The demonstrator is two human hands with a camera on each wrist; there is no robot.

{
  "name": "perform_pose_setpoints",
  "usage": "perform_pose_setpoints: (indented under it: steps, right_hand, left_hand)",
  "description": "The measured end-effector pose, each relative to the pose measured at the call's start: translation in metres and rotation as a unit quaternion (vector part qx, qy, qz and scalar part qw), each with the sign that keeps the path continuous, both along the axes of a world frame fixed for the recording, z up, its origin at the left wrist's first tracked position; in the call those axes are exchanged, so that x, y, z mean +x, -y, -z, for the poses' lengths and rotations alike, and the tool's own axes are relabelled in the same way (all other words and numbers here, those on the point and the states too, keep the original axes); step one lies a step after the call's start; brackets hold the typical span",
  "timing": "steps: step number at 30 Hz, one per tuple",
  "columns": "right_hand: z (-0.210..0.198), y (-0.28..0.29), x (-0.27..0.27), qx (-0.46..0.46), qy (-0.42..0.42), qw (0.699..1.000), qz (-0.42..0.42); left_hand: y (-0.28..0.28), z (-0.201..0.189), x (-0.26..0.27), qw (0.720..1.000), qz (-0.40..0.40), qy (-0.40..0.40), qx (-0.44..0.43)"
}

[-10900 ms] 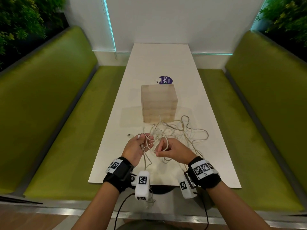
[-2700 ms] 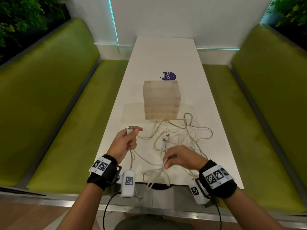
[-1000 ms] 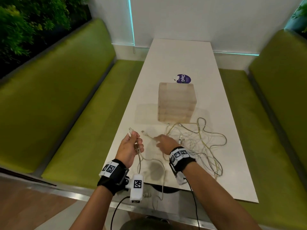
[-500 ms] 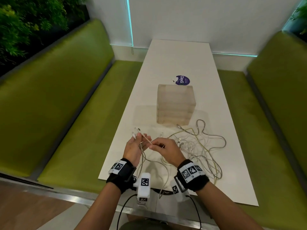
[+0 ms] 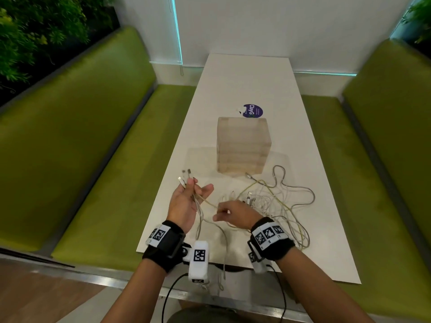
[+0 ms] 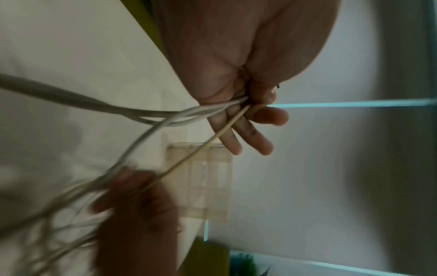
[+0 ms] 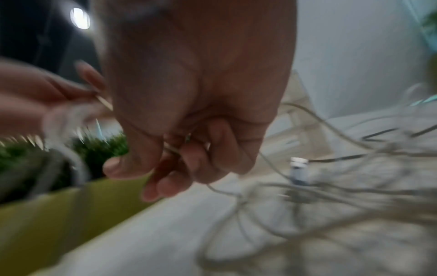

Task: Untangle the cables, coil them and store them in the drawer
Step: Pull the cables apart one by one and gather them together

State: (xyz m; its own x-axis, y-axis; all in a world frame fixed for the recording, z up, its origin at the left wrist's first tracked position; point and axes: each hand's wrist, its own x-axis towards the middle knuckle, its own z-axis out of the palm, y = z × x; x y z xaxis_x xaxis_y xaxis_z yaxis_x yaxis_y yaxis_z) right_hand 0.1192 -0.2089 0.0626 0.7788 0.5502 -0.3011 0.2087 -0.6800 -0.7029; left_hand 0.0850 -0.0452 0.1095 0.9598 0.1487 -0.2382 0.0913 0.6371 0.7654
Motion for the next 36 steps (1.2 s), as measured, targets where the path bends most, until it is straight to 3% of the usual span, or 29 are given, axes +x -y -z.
perform_pose_setpoints:
  steps: [4,9,12,16,22,27,33,36]
  right_hand:
    - [0.017,0.029,0.020,0.013,0.027,0.998,0.060]
    - [-0.001,0.056,0.040,0.095,0.030,0.986,0.132]
    - [-0.015,0.062,0.040,0.148,0.002,0.983,0.105]
    - [-0.035,0.047,0.027,0.189,-0.010,0.979,0.078]
    - [-0.046,0.028,0.008,0.139,0.031,0.990,-0.015]
    - [-0.038,0.026,0.007,0.048,0.049,0.996,-0.048]
    - [-0.010,0.065,0.030,0.038,0.045,0.989,0.132]
    - [-0.007,0.081,0.036,0.073,0.016,0.980,0.183]
  left_hand:
    - [-0.021,-0.017,-0.001,0.998,-0.046,0.029,-0.025]
    - [-0.046,-0.022,-0.002,0.994,-0.091,0.046,-0.033]
    - [-0.043,-0.015,0.002,0.996,-0.089,0.025,0.016]
    - [-0.004,0.001,0.004,0.991,-0.003,-0.022,0.128]
    - [0.040,0.004,0.003,0.966,0.105,-0.037,0.231]
    - [0.042,-0.002,0.006,0.973,0.060,-0.070,0.209]
    - [0.006,-0.023,0.011,0.993,-0.041,-0.013,0.110]
    - [-0.013,-0.026,0.011,0.994,-0.065,0.011,0.089]
